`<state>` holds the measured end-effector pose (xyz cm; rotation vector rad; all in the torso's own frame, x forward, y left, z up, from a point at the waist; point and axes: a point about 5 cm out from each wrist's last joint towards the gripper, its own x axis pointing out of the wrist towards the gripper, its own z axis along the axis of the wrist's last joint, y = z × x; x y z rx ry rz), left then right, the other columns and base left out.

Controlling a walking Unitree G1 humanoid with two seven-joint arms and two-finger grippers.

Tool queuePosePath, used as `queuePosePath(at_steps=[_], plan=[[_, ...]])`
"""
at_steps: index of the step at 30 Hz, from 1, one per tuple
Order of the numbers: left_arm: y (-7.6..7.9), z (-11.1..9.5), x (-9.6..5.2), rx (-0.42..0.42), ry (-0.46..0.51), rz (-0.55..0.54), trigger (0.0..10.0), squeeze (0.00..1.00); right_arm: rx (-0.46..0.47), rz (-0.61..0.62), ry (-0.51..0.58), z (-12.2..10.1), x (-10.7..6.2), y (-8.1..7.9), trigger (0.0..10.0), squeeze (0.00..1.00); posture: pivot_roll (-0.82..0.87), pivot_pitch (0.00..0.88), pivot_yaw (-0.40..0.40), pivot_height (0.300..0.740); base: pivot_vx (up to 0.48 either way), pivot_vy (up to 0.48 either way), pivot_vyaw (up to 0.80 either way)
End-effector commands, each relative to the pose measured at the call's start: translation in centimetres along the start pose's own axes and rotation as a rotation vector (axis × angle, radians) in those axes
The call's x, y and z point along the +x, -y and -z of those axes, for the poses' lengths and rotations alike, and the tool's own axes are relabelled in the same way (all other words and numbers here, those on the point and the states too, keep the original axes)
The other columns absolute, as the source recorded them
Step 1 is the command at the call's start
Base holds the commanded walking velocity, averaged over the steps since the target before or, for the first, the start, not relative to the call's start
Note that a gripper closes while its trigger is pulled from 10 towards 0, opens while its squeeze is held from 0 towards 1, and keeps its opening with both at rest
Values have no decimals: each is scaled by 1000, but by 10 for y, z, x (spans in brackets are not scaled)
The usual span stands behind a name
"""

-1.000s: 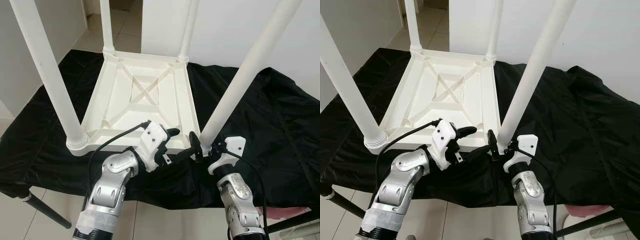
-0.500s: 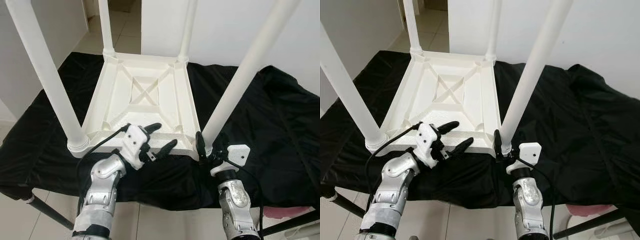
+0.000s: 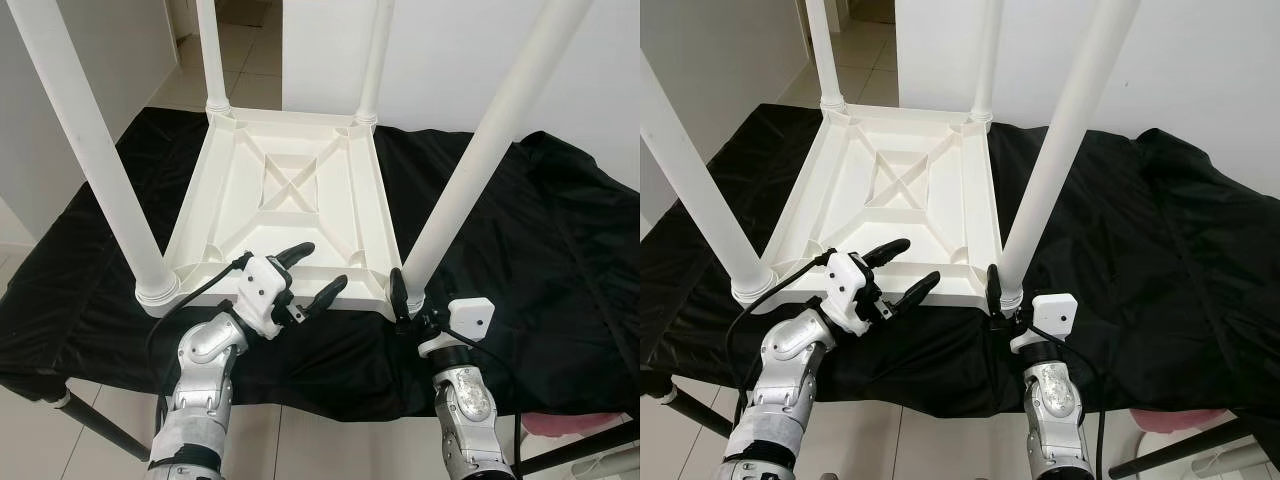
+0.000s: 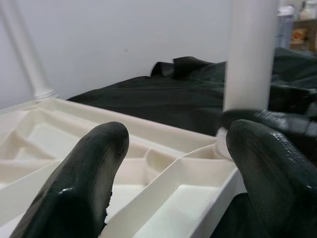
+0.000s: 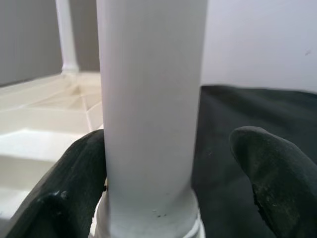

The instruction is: Building children table

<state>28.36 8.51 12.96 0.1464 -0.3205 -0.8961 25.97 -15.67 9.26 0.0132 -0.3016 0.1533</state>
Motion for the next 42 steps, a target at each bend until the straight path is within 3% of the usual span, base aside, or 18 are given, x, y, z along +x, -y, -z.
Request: queuePosePath(at_steps=[1, 5, 7, 8, 12, 17, 23, 33, 34, 35, 42], plan=[[0, 3, 9, -57, -13, -294, 10000, 0, 21, -62, -33, 2, 2, -2, 10000, 0, -30, 0, -27, 740, 0, 0, 0], [12, 2, 12, -84, -33, -95, 10000, 0, 91, -162, -82, 4, 3, -2, 10000, 0, -33, 0, -32, 740, 0, 0, 0], [12, 2, 12, -84, -33, -95, 10000, 0, 91, -162, -82, 4, 3, -2, 10000, 0, -33, 0, -32, 740, 0, 0, 0], [16, -2, 14, -59, -41, 28, 10000, 0, 86, -272, -100, 3, 4, 1, 10000, 0, -36, 0, -27, 740, 0, 0, 0], [23, -10, 18, -36, -48, 155, 10000, 0, 51, -367, -118, -1, 10, 10, 10000, 0, -39, 0, -22, 740, 0, 0, 0], [27, -14, 19, -26, -68, 215, 10000, 0, 46, -401, -132, -4, 14, 14, 10000, 0, -39, 0, -22, 740, 0, 0, 0], [36, -25, 25, -26, -87, 319, 10000, 0, 30, -570, -153, -23, 31, 24, 10000, 0, -39, 0, -18, 740, 0, 0, 0], [39, -31, 27, -19, -85, 335, 10000, 0, -3, -654, -173, -26, 42, 25, 10000, 0, -40, 0, -13, 740, 0, 0, 0], [38, -31, 28, -15, -87, 335, 10000, 0, -8, -658, -175, -26, 43, 26, 2157, 0, -40, 0, -13, 740, 0, 0, 0], [38, -31, 28, -6, -95, 338, 10000, 0, -14, -667, -184, -26, 44, 28, 0, 0, -35, 0, -17, 740, 0, 0, 0], [40, -32, 25, -12, -118, 338, 10000, 0, 15, -685, -244, -22, 37, 37, 0, 0, -28, 0, -28, 740, 0, 0, 0]])
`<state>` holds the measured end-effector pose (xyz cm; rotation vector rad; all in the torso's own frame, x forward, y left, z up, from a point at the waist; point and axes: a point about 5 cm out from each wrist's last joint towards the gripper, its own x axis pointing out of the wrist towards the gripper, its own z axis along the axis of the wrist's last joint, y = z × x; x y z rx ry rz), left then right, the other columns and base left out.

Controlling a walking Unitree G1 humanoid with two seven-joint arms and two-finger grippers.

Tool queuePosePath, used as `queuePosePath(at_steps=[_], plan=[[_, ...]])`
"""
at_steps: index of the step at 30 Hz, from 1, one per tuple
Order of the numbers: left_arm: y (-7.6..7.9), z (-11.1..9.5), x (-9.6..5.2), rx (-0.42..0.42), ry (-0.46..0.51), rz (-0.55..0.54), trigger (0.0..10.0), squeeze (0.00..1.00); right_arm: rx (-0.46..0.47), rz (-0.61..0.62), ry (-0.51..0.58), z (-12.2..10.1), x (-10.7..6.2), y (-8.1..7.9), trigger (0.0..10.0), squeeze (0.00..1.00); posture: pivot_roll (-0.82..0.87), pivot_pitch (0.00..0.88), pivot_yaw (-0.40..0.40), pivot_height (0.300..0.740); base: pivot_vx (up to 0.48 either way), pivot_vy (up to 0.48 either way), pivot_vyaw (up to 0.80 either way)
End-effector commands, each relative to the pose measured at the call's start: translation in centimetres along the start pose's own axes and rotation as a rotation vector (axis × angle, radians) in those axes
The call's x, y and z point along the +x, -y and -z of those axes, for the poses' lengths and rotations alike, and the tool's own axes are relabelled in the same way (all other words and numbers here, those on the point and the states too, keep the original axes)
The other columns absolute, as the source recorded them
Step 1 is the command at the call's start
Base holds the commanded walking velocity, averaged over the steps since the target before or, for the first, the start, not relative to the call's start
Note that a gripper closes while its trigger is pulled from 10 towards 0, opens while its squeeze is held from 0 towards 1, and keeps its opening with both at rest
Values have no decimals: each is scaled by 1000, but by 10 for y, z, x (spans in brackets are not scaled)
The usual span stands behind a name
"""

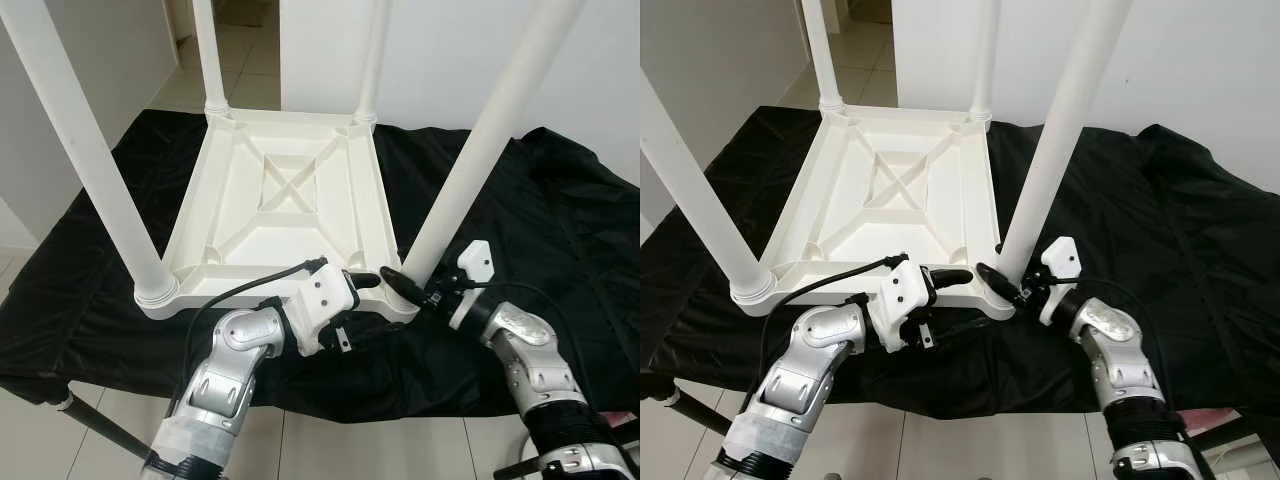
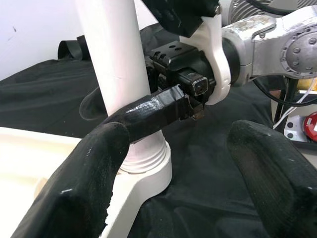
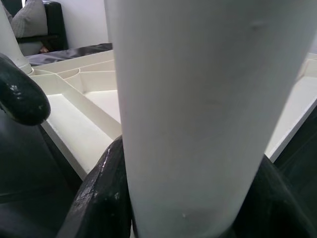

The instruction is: Building children table

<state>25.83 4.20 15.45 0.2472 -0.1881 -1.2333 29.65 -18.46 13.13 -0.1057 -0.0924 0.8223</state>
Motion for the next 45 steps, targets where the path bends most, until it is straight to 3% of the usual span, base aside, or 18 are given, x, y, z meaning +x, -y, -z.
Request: queuePosePath(at_steps=[1, 6, 7, 16, 25, 28, 35, 37, 41, 45], plan=[[1, 0, 1, -4, -6, -15, 10000, 0, 26, -10, -33, 7, -5, 0, 0, 0, -28, 0, -28, 740, 0, 0, 0], [3, 2, -1, -9, -14, -18, 10000, 0, 23, -1, -41, 9, -10, -2, 0, 0, -26, 0, -37, 740, 0, 0, 0], [3, 2, -1, -11, -15, -20, 10000, 0, 23, 15, -33, 8, -10, -2, 10000, 0, -26, 0, -43, 740, 0, 0, 0], [-6, 10, -4, -8, -52, -79, 10000, 0, 60, 201, 11, 3, -10, 0, 10000, 0, -28, 0, -53, 740, 0, 0, 0], [-7, 11, -10, -24, -57, -98, 10000, 0, 86, 426, -11, 6, -6, -18, 10000, 0, -30, 0, -57, 740, 0, 0, 0], [-5, 14, -14, -37, -63, -102, 10000, 0, 150, 637, -19, 9, 0, -32, 10000, 0, -32, 0, -53, 740, 0, 0, 0], [-7, 13, -14, -39, -63, -106, 10000, 0, 201, 868, -31, 12, 8, -40, 10000, 0, -25, 0, -49, 740, 0, 0, 0], [-9, 13, -14, -35, -65, -117, 10000, 0, 219, 1018, -29, 11, 8, -42, 10000, 0, -22, 0, -48, 740, 0, 0, 0], [-8, 12, -15, -45, -62, -119, 10000, 0, 202, 963, -14, 5, 20, -52, 10000, 0, -22, 0, -43, 740, 0, 0, 0], [-7, 12, -15, -50, -63, -116, 10000, 0, 204, 971, 3, 3, 15, -51, 10000, 0, -18, 0, -46, 740, 0, 0, 0]])
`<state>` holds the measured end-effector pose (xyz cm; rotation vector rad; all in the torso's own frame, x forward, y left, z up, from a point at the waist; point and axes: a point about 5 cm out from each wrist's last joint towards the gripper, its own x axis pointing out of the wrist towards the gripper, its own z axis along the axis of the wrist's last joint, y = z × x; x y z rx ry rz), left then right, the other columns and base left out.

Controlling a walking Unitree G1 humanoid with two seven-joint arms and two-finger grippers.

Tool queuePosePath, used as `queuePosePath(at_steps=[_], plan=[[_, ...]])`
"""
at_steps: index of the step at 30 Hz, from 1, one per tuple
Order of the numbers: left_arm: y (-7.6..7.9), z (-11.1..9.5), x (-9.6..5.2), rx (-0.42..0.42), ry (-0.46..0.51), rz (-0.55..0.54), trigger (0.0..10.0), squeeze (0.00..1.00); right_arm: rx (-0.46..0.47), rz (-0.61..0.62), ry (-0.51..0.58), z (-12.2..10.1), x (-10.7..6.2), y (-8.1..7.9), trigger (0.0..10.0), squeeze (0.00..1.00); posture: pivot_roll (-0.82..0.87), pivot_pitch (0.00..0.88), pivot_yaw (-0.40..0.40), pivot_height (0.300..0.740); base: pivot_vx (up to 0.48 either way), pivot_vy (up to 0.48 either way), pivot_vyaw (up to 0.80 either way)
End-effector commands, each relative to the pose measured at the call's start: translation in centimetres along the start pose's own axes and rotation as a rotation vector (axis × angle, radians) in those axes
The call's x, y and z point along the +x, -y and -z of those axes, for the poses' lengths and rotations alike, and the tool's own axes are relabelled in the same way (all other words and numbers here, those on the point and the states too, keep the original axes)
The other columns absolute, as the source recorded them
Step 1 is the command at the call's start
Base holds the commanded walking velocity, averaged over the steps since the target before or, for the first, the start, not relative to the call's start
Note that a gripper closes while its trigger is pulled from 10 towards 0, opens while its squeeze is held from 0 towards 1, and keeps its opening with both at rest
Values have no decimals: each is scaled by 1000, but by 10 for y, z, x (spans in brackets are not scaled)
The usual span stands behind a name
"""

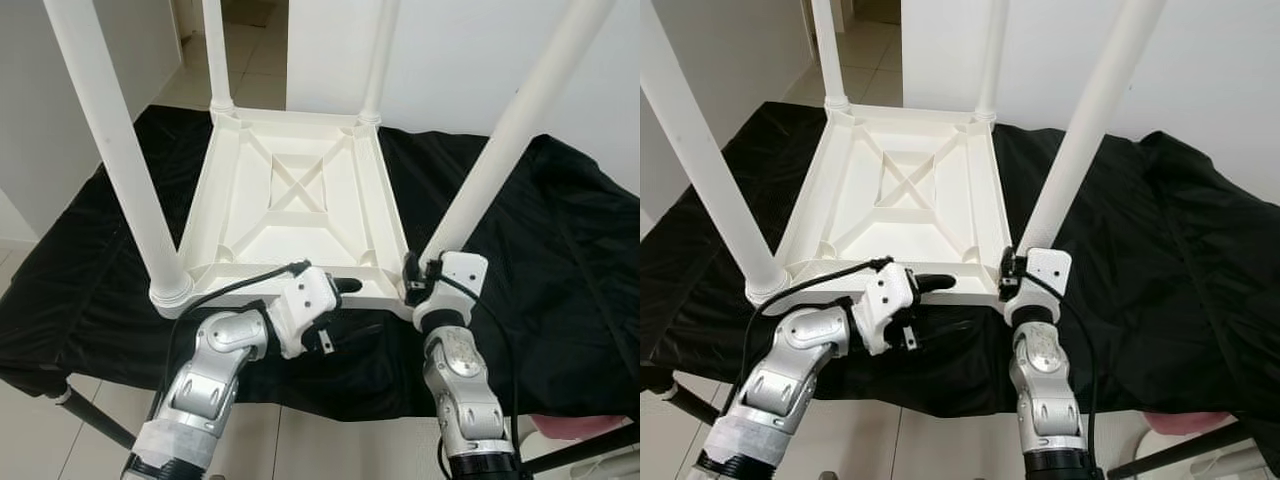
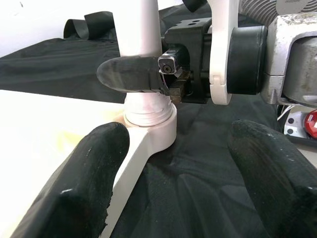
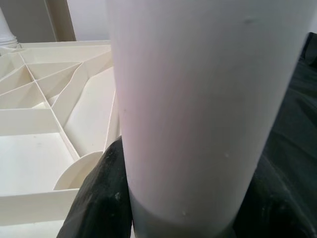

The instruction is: Building children table

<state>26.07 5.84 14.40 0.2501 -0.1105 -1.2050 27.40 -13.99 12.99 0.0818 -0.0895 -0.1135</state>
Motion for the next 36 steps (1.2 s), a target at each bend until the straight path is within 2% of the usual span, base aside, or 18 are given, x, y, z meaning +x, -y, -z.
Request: queuePosePath(at_steps=[1, 6, 7, 12, 22, 23, 24, 25, 26, 30, 33, 36], plan=[[-3, 0, -1, -15, 2, -95, 10000, 0, 57, 36, -34, 6, -5, 1, 10000, 0, -18, 0, -46, 740, 0, 0, 0], [-3, 0, -1, -16, 2, -95, 10000, 0, 65, 48, -28, 5, -6, 1, 10000, 0, -18, 0, -46, 740, 0, 0, 0], [-4, 0, -1, -16, 1, -98, 10000, 0, 77, 11, 7, 1, -6, 3, 10000, 1000, -16, 0, -45, 740, 0, 0, 0], [-4, 0, -2, -16, -2, -102, 10000, 0, 94, -96, 114, -11, -8, 18, 10000, 1000, -17, 0, -43, 740, 0, 0, 0], [-3, 1, -1, -21, -3, -104, 10000, 0, 132, -257, 126, -13, -13, 22, 10000, 1000, -19, 0, -47, 740, 0, 0, 0], [-3, 1, -1, -21, -3, -105, 10000, 0, 136, -276, 126, -13, -14, 23, 10000, 0, -19, 0, -48, 740, 0, 0, 0], [-3, 1, -1, -21, -3, -105, 10000, 0, 136, -276, 126, -13, -14, 23, 10000, 0, -19, 0, -48, 740, 0, 0, 0], [-3, 1, -2, -22, -2, -107, 10000, 0, 118, -336, 126, -13, -14, 28, 10000, 0, -19, 0, -49, 740, 0, 0, 0], [-3, 1, -2, -22, -2, -107, 10000, 0, 118, -336, 126, -13, -14, 28, 10000, 0, -19, 0, -49, 740, 0, 0, 0], [-3, 1, -2, -24, -1, -110, 10000, 0, 109, -472, 111, -17, -11, 36, 10000, 0, -21, 0, -50, 740, 0, 0, 0], [-2, 1, -1, -26, 0, -110, 10000, 0, 45, -579, 71, -15, -6, 47, 10000, 0, -25, 0, -47, 740, 0, 0, 0], [-2, 0, -1, -28, 2, -109, 10000, 0, 22, -622, 45, -13, -3, 54, 10000, 0, -25, 0, -46, 740, 0, 0, 0]])
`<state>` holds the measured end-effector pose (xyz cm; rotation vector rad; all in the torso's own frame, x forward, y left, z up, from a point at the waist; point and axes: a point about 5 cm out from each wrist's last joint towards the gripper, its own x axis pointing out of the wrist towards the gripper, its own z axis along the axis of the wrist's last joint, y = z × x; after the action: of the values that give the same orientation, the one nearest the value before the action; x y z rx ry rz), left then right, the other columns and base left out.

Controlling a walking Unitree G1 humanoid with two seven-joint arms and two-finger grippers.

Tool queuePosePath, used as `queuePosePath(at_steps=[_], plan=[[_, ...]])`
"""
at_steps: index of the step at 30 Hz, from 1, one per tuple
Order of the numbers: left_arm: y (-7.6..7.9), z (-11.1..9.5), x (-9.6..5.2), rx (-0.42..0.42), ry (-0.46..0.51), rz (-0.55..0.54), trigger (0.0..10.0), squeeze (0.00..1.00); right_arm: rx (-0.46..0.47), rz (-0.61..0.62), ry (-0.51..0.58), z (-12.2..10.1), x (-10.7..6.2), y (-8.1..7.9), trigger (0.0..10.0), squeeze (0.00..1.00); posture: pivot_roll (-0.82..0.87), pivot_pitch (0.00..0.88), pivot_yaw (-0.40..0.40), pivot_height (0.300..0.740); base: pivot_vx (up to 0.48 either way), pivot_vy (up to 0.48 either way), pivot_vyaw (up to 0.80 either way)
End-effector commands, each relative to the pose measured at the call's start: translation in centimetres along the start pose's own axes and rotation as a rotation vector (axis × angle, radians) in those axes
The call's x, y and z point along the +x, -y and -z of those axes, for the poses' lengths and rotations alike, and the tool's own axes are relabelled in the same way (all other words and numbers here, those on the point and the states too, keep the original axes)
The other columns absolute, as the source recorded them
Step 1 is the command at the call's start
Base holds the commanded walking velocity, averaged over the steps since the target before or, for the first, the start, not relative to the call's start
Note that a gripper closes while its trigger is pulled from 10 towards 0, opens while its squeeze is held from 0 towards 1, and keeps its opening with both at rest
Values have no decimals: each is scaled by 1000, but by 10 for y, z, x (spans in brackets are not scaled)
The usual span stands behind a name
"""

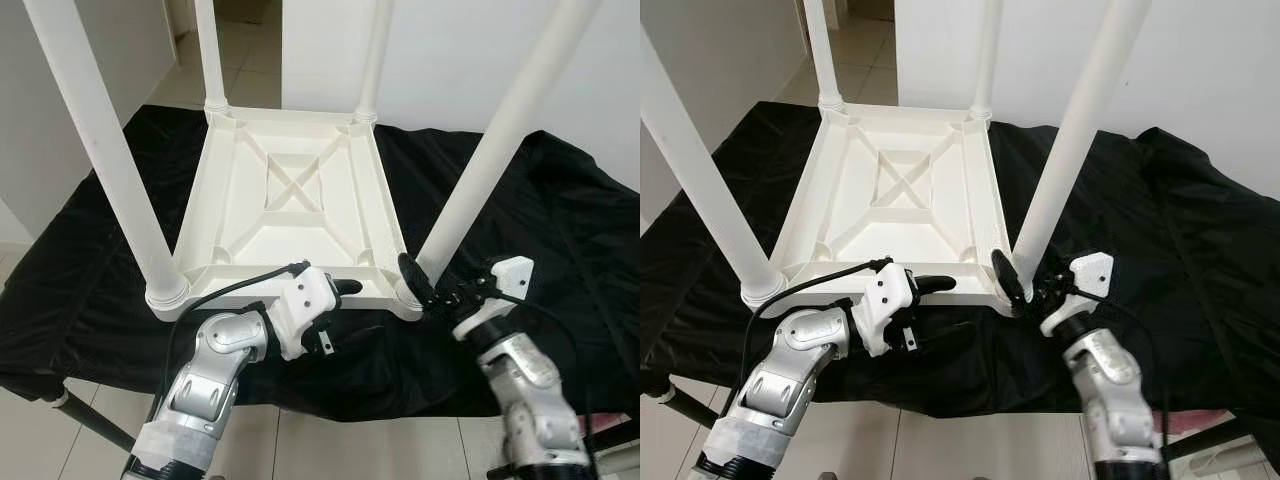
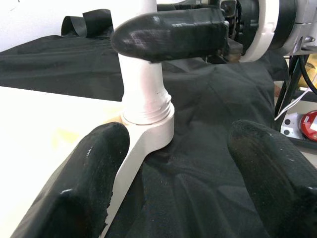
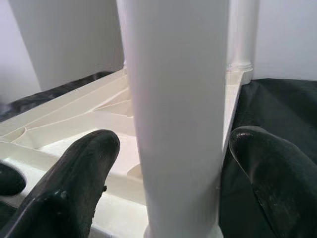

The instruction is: Building children table

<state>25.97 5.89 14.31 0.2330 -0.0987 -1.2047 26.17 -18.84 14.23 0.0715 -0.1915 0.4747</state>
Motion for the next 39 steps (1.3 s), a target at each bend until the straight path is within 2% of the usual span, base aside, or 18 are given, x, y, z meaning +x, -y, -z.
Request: queuePosePath(at_steps=[1, 5, 8, 12, 14, 16, 17, 19, 20, 22, 23, 37, 38, 39], plan=[[-3, -1, 0, -9, 3, -107, 10000, 0, 7, -49, -46, 4, -1, 9, 10000, 0, -25, 0, -46, 740, 0, 0, 0], [-3, 0, 1, -21, 1, -99, 10000, 0, -46, -118, -104, 11, 2, 15, 10000, 0, -26, 0, -46, 740, 0, 0, 0], [1, 0, 0, -34, 2, -69, 10000, 0, -47, -154, -117, 13, 8, 19, 10000, 0, -24, 0, -47, 740, 0, 0, 0], [0, 0, 1, -26, -4, -79, 10000, 0, -82, -215, -139, 15, 22, 23, 10000, 0, -21, 0, -49, 740, 0, 0, 0], [0, 0, 1, -26, -4, -79, 10000, 0, -82, -219, -138, 15, 22, 24, 10000, 0, -21, 0, -49, 740, 0, 0, 0], [0, 0, 2, -25, 0, -93, 10000, 0, -75, -243, -146, 16, 31, 25, 10000, 0, -19, 0, -55, 740, 0, 0, 0], [0, -1, 3, -26, 2, -98, 10000, 0, -73, -254, -149, 17, 35, 25, 7608, 0, -19, 0, -57, 740, 0, 0, 0], [0, -1, 4, -26, 3, -101, 10000, 0, -66, -264, -152, 18, 37, 25, 7608, 0, -18, 0, -58, 740, 0, 0, 0], [0, -1, 4, -26, 4, -106, 10000, 0, -65, -268, -153, 18, 39, 26, 4745, 0, -15, 0, -62, 740, 0, 0, 0], [-1, -1, 4, -26, 4, -108, 10000, 0, -64, -271, -153, 18, 40, 27, 4745, 0, -15, 0, -62, 740, 0, 0, 0], [-1, -1, 4, -28, 6, -112, 10000, 0, -63, -280, -157, 19, 40, 27, 0, 0, -12, 0, -66, 740, 0, 0, 0], [-1, -2, 4, -33, 9, -126, 10000, 0, -65, -307, -186, 25, 36, 33, 0, 0, -17, 0, -71, 740, 0, 0, 0], [-1, -2, 4, -34, 10, -126, 10000, 0, -74, -302, -193, 26, 36, 32, 3529, 0, -17, 0, -71, 740, 0, 0, 0], [-1, -2, 5, -34, 11, -125, 10000, 0, -68, -289, -195, 27, 36, 31, 10000, 0, -19, 0, -72, 740, 0, 0, 0]])
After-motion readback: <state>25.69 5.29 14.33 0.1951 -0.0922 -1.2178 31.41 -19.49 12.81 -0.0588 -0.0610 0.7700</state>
